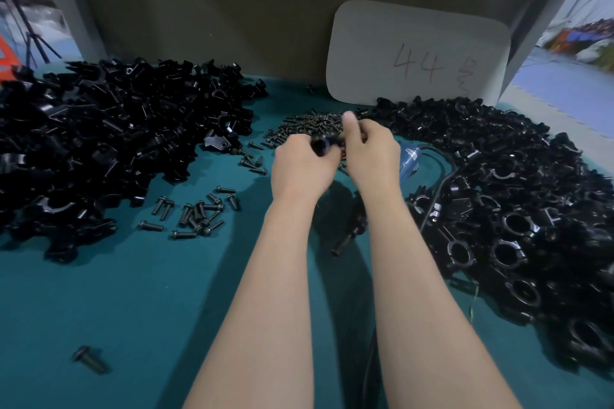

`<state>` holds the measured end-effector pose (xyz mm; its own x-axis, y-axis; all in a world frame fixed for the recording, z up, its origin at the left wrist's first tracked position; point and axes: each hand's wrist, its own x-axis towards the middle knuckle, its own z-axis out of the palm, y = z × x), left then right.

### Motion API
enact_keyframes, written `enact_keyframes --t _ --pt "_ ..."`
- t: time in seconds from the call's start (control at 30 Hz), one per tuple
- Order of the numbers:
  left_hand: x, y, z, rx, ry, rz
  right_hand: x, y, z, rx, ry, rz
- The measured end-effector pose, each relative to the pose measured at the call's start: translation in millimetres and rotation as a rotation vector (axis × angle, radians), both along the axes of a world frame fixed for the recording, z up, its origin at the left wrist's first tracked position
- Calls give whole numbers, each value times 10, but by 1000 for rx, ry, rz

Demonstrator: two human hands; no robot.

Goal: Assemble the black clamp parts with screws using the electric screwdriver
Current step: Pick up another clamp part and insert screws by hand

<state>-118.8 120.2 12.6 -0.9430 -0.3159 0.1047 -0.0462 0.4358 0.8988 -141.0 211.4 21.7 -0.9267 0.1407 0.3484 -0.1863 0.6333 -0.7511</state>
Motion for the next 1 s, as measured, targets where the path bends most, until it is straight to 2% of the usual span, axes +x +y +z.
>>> enact_keyframes --t 0.07,0.1,0.2,0.27,0.37,0.53,0.63,0.73,0.8,0.87,1.0 --pt "15 -55 23 291 93 113 25 -50 -24 -119 30 -23" --pt "13 -95 40 463 141 171 30 -93 -41 -81 12 3" --pt "0 -214 135 1031 262 230 1 -336 -91 194 -120 178" --pt "7 -263 188 1236 309 236 -58 -559 -133 340 -221 270" --pt "10 -296 201 1290 321 246 -96 -760 -208 409 -340 303" --pt "3 -333 185 1376 293 249 -54 -812 -312 334 -294 262" --pt "6 -332 174 1443 281 224 -97 -736 -260 196 -260 222" --pt "-12 -324 145 1435 252 184 -66 -528 -101 -92 -180 130" --pt "-31 -291 126 1413 195 144 -23 -359 10 -214 -134 144" --pt "-53 -238 94 1397 118 109 26 -207 90 -263 -112 181" --pt "-76 -155 37 1412 18 65 64 -23 128 -217 -98 208"
